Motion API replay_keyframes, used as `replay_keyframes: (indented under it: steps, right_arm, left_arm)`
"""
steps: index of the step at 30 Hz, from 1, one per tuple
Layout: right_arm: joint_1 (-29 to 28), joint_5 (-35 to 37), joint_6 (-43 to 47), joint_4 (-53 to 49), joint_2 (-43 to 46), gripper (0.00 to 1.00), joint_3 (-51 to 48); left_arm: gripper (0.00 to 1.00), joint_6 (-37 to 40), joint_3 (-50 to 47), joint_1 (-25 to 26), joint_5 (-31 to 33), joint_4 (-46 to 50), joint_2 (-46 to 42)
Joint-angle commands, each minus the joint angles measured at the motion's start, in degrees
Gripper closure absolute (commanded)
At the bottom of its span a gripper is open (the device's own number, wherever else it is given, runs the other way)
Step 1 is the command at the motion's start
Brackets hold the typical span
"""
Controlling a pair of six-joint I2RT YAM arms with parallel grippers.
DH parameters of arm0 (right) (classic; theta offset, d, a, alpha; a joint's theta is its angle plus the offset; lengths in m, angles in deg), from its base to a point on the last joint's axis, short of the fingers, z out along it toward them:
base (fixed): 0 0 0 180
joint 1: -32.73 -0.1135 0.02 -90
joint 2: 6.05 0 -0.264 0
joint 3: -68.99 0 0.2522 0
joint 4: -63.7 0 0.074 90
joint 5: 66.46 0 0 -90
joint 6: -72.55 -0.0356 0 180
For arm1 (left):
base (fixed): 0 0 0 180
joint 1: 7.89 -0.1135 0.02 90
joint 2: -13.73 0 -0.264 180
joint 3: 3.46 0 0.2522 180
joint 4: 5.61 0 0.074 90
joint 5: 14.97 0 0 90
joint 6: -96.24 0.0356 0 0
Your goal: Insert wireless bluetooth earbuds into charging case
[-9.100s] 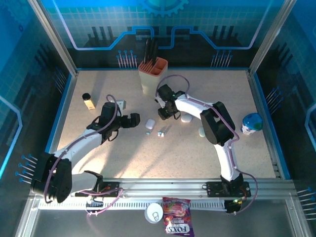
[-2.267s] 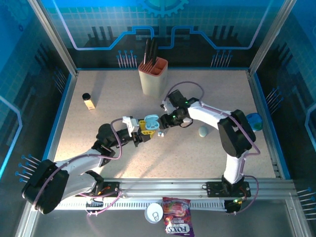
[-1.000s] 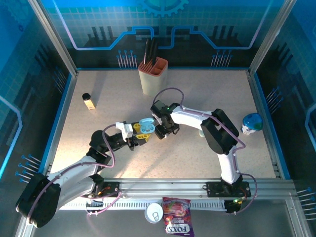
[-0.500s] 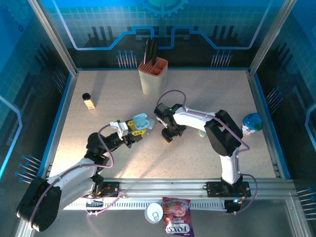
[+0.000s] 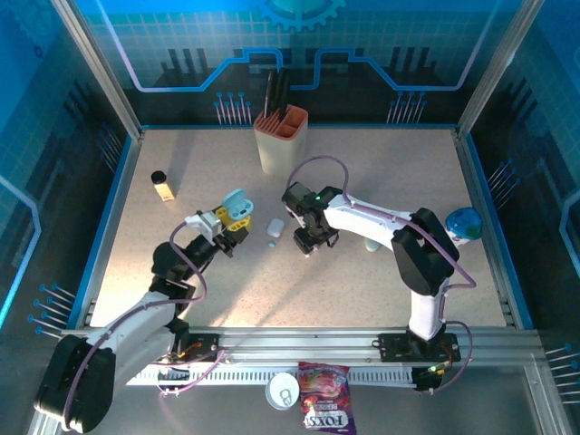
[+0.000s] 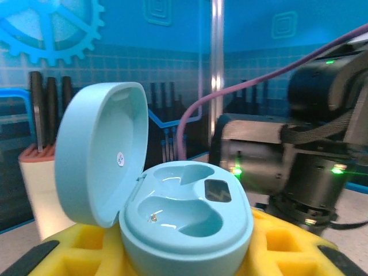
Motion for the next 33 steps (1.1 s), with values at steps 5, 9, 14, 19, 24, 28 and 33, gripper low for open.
replay_keyframes:
  steps: [5, 9, 14, 19, 24, 28, 33]
  right_arm:
    - [-4.55, 9.06, -9.45, -0.49, -4.01, 0.5, 4.3]
    - [-7.03, 11.14, -11.39, -2.76, -8.0, 0.53, 8.27]
    - [-8.43, 14.88, -11.9, -3.81, -12.39, 0.52, 10.52]
    - [-9.1, 18.68, -13.02, -7.59, -15.77, 0.61, 12.8]
    - [-9.76, 20.06, -13.91, -9.24, -17.62, 0.63, 13.63]
    - [-10.19, 21.23, -14.04, -10.2, -18.27, 0.64, 13.86]
    - [-10.46, 20.98, -14.3, -12.26, -17.86, 0.66, 14.15]
  left_arm:
    - [0.7, 1.8, 0.66, -5.25, 8.66, 1.4, -0.73]
    - [0.7, 1.08, 1.52, -7.18, 11.0, 0.46, 1.4]
    - [0.7, -0.58, 2.92, -9.02, 8.79, -1.91, 4.94]
    - [0.7, -0.58, 2.93, -9.61, 8.61, -2.37, 5.65]
    - [0.7, -0.58, 3.15, -10.05, 7.92, -2.08, 6.02]
    - [0.7, -1.07, 3.25, -10.07, 7.0, -2.67, 6.88]
    - [0.7, -1.36, 2.76, -10.07, 6.93, -3.74, 7.29]
